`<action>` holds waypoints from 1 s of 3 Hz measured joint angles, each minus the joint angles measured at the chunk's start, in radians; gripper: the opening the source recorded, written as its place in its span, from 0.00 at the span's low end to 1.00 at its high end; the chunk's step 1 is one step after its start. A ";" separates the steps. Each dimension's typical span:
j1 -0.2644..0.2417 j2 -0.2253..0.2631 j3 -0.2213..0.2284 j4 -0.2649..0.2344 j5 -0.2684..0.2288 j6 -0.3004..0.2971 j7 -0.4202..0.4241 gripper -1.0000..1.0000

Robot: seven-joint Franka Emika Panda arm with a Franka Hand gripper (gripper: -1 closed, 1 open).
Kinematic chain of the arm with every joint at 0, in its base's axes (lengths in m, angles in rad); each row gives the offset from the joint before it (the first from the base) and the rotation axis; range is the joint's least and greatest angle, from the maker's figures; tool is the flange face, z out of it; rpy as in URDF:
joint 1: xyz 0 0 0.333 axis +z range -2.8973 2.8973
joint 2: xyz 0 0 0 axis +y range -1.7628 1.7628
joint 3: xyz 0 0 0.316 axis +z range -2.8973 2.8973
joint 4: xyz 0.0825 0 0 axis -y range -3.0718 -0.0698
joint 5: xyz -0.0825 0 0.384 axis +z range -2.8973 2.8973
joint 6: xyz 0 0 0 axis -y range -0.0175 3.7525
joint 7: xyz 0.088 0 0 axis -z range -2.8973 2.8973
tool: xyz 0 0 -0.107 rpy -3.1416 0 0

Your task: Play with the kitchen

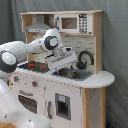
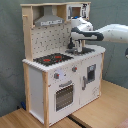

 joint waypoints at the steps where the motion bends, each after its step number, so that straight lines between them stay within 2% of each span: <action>1: -0.045 0.000 0.073 0.039 0.000 -0.001 -0.039 1.00; 2: -0.059 0.046 0.106 0.025 0.058 -0.030 -0.090 1.00; 3: -0.073 0.065 0.111 -0.018 0.130 -0.042 -0.113 1.00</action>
